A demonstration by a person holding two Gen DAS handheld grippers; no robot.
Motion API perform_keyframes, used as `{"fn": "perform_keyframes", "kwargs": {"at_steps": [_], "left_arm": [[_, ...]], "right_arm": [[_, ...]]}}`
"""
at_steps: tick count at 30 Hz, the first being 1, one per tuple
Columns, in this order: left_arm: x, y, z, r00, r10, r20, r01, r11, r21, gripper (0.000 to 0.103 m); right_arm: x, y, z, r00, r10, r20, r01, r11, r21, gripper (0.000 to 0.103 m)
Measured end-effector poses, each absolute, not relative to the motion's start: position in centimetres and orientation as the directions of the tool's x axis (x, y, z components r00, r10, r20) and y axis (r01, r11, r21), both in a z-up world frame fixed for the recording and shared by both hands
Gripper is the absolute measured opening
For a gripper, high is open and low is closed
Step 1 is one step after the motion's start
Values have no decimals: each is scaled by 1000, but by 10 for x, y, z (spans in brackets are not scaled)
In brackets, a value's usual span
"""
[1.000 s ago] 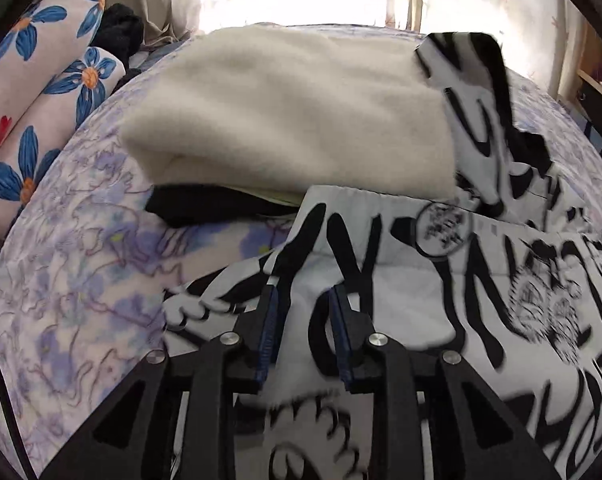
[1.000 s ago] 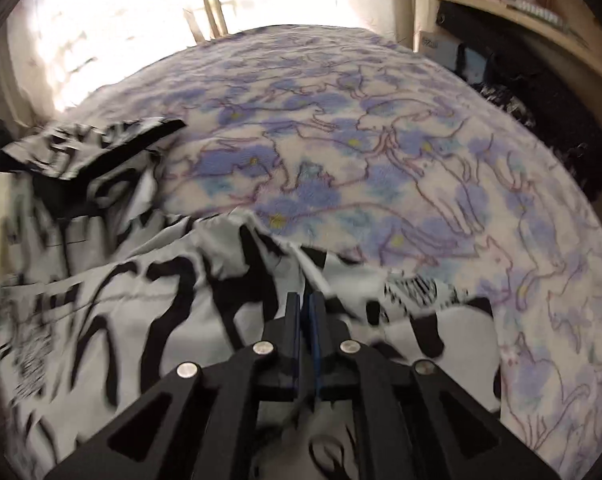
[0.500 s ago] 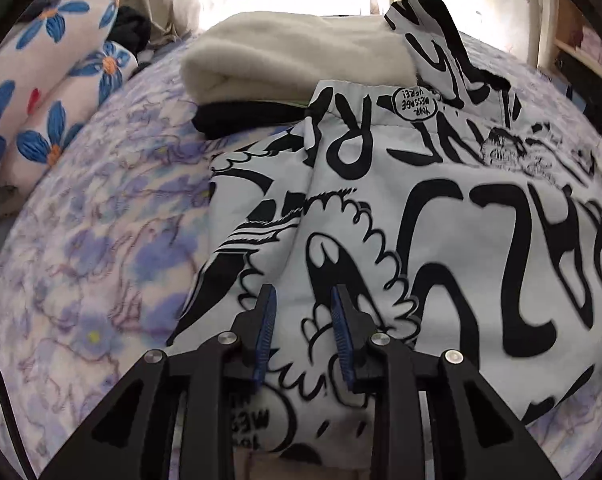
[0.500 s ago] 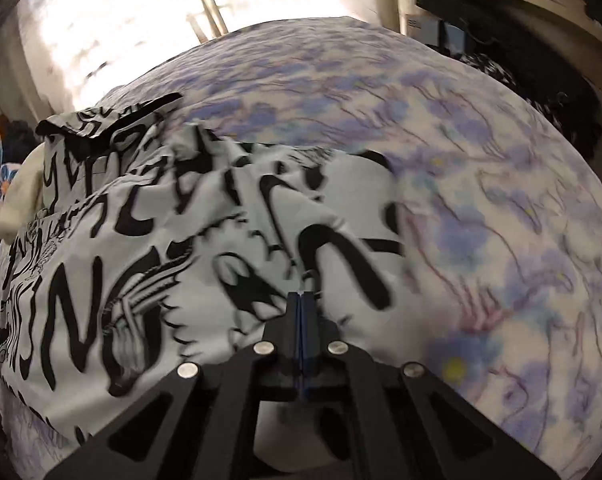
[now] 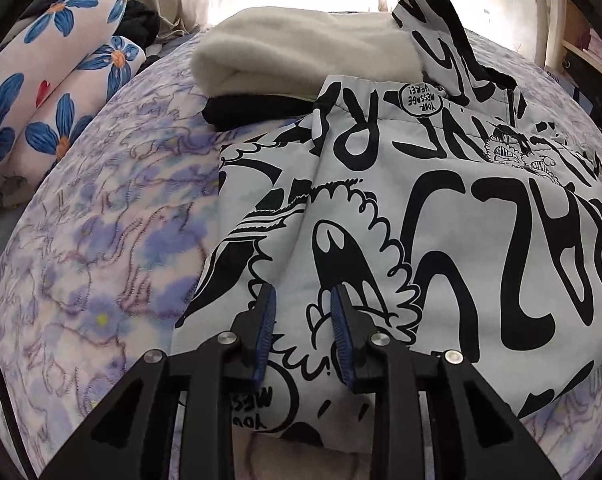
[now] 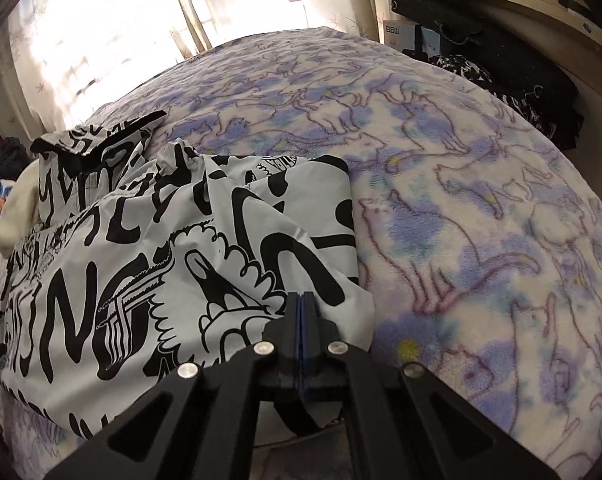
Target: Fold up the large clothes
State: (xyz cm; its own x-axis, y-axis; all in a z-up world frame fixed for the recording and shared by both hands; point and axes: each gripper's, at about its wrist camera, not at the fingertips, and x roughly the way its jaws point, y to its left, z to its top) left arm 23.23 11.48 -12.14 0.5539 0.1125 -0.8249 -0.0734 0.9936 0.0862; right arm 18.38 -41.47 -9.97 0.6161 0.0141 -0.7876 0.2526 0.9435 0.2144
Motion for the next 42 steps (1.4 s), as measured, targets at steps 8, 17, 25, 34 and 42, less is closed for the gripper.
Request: {"fn": "perform_keyframes", "kwargs": {"at_steps": [8, 17, 25, 34, 42], "left_arm": [[232, 112, -123, 550, 112, -828, -65, 994, 91, 27], [232, 112, -120, 521, 93, -849, -51, 996, 77, 29], [223, 111, -104, 487, 45, -872, -30, 999, 35, 44], [215, 104, -67, 484, -24, -874, 23, 1000, -15, 55], [269, 77, 2, 531, -152, -834, 119, 987, -104, 64]], "right_arm": [[180, -418, -100, 606, 23, -795, 280, 930, 240, 0], [177, -417, -94, 582, 10, -813, 289, 932, 218, 0], [163, -399, -74, 590, 32, -807, 262, 938, 229, 2], [150, -348, -52, 578, 118, -808, 170, 951, 260, 2], [170, -282, -29, 598, 178, -781, 40, 967, 251, 2]]}}
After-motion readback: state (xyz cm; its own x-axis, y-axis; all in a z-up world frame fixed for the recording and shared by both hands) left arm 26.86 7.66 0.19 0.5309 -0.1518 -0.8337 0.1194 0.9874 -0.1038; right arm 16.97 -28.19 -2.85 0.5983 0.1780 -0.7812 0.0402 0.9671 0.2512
